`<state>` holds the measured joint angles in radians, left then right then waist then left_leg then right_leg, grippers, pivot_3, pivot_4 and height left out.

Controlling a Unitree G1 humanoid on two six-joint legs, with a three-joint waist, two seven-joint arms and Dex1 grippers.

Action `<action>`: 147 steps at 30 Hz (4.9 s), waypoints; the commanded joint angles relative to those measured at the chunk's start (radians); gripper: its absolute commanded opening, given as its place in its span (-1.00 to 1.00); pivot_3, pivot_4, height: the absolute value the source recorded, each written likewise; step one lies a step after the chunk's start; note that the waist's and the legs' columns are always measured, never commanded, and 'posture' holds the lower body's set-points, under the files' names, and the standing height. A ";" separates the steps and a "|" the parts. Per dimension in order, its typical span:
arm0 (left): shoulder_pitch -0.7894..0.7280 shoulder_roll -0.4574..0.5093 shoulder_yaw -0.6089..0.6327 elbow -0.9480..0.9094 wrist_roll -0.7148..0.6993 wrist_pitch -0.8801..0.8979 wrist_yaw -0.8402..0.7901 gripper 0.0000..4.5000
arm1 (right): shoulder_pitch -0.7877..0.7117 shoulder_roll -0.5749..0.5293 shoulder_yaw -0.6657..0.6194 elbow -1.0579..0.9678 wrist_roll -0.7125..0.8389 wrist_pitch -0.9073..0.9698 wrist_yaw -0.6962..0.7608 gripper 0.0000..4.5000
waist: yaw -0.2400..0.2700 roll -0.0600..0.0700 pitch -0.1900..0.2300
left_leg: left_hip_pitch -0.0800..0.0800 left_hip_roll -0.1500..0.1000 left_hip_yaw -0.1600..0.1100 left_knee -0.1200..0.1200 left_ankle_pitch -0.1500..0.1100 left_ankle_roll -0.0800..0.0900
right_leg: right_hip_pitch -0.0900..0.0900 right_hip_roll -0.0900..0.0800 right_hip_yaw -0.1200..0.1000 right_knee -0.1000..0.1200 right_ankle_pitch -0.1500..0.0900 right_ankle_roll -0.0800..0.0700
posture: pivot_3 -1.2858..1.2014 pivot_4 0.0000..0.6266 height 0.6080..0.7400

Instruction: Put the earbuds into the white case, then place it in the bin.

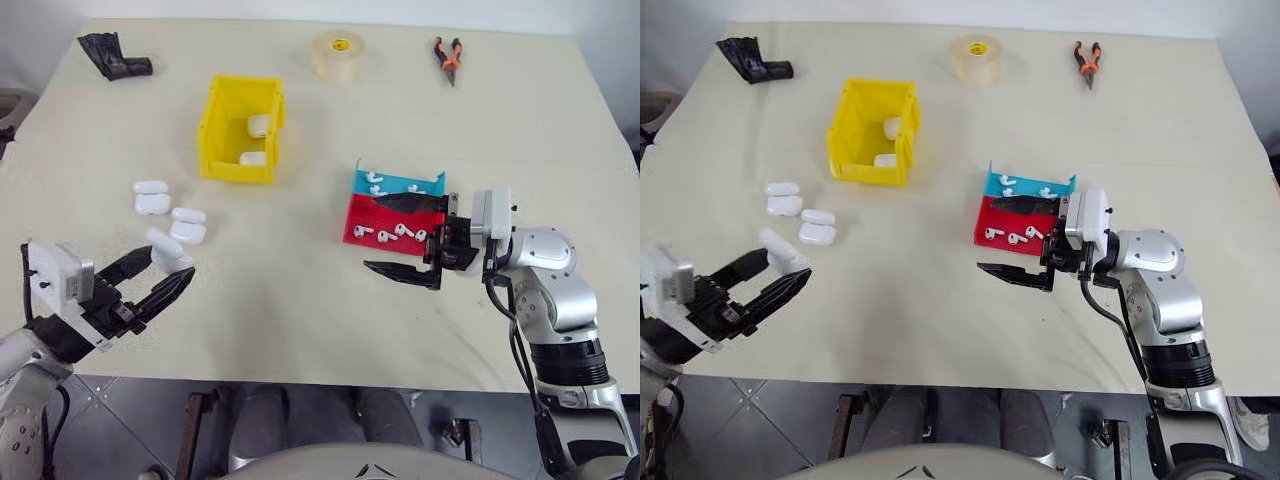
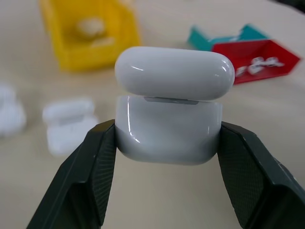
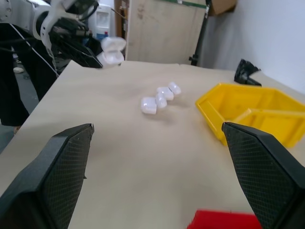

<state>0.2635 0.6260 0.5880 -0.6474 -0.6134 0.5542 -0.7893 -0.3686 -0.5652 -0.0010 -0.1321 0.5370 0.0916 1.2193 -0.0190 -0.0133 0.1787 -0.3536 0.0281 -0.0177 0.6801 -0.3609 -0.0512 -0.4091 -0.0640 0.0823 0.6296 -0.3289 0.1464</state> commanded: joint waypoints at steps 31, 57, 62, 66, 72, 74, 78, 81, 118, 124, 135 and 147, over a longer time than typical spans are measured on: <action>-0.541 -0.440 -0.731 0.609 0.067 -0.663 -0.447 0.24 | -0.045 -0.535 0.035 -0.292 -0.093 0.773 -0.191 1.00 | 0.016 0.004 -0.001 | -0.001 0.000 0.007 0.004 -0.003 0.014 | -0.005 0.001 0.012 -0.002 0.009 0.010 | 0.03 -0.52 1.00; -0.503 -0.446 -0.722 0.564 0.027 -0.639 -0.437 0.24 | -0.518 -0.409 0.544 0.024 -0.452 0.875 -0.132 0.20 | 0.016 0.004 -0.002 | -0.019 -0.013 0.004 0.006 0.001 0.016 | -0.020 -0.015 0.004 -0.001 0.011 0.012 | 0.03 -0.52 1.00; -0.500 -0.447 -0.725 0.554 0.028 -0.633 -0.427 0.24 | -0.519 -0.400 0.547 0.026 -0.479 0.872 -0.118 -0.07 | 0.015 0.004 -0.002 | -0.019 -0.013 0.004 0.006 0.001 0.016 | -0.020 -0.015 0.004 -0.001 0.011 0.012 | 0.03 -0.52 1.00; -0.497 -0.450 -0.727 0.546 0.030 -0.629 -0.417 0.24 | -0.524 -0.401 0.562 0.027 -0.515 0.863 -0.099 -0.07 | 0.015 0.004 -0.002 | -0.019 -0.013 0.004 0.006 0.001 0.016 | -0.020 -0.015 0.004 -0.001 0.011 0.012 | 0.03 -0.52 1.00; -0.496 -0.452 -0.725 0.542 0.035 -0.630 -0.406 0.24 | -0.526 -0.374 0.560 0.046 -0.539 0.873 -0.097 -0.07 | 0.015 0.004 -0.002 | -0.019 -0.013 0.004 0.006 0.001 0.016 | -0.020 -0.015 0.004 -0.001 0.011 0.012 | 0.03 -0.52 1.00; -0.496 -0.452 -0.724 0.540 0.036 -0.631 -0.401 0.24 | -0.521 -0.368 0.561 0.047 -0.546 0.876 -0.095 -0.07 | 0.015 0.004 -0.002 | -0.019 -0.013 0.004 0.006 0.002 0.016 | -0.020 -0.015 0.004 -0.001 0.011 0.012 | 0.03 -0.52 1.00; -0.494 -0.448 -0.723 0.535 0.036 -0.631 -0.394 0.24 | -0.515 -0.364 0.565 0.046 -0.555 0.874 -0.088 -0.31 | 0.015 0.004 -0.002 | -0.019 -0.013 0.004 0.006 0.002 0.016 | -0.019 -0.015 0.004 -0.001 0.011 0.012 | 0.03 -0.52 1.00; -0.491 -0.445 -0.722 0.530 0.035 -0.629 -0.390 0.24 | -0.513 -0.359 0.564 0.048 -0.561 0.872 -0.084 -0.77 | 0.015 0.004 -0.002 | -0.019 -0.013 0.004 0.006 0.002 0.016 | -0.019 -0.015 0.004 -0.001 0.011 0.012 | 0.03 -0.52 1.00; -0.637 -0.368 -0.666 0.654 -0.067 -0.427 -0.498 0.24 | 0.045 0.002 -0.227 -0.298 -0.053 0.336 -0.286 -0.77 | 0.012 0.003 -0.001 | -0.018 -0.014 0.003 0.006 0.002 0.016 | -0.017 -0.014 0.003 0.005 0.011 0.013 | 0.03 -0.52 1.00; -0.670 -0.361 -0.646 0.673 -0.081 -0.377 -0.529 0.24 | 0.102 0.089 -0.224 -0.406 0.036 0.319 -0.376 -0.77 | 0.012 0.003 -0.002 | -0.017 -0.013 0.002 0.007 0.003 0.015 | -0.018 -0.014 0.002 0.006 0.011 0.013 | 0.03 -0.52 1.00; -0.742 -0.371 -0.628 0.694 -0.126 -0.231 -0.535 0.24 | 0.105 0.198 -0.077 -0.569 0.061 0.267 -0.522 -0.77 | 0.009 0.003 -0.002 | -0.017 -0.014 0.002 0.007 0.004 0.015 | -0.018 -0.014 0.002 0.008 0.011 0.013 | 0.03 -0.52 1.00; -0.767 -0.396 -0.610 0.694 -0.148 -0.160 -0.513 0.24 | 0.145 0.202 0.005 -0.581 0.017 0.198 -0.570 -0.77 | -0.009 0.003 -0.002 | -0.017 -0.014 0.001 0.006 0.004 0.015 | -0.017 -0.014 0.002 0.008 0.011 0.013 | 0.03 -0.52 1.00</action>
<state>-0.4877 0.2367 -0.0372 0.0565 -0.7401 0.3935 -1.3077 -0.2288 -0.3612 0.0010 -0.6703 0.5548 0.3190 0.6553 -0.0281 -0.0099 0.1771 -0.3707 0.0141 -0.0167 0.6866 -0.3571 -0.0362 -0.4265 -0.0780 0.0844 0.6371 -0.3177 0.1594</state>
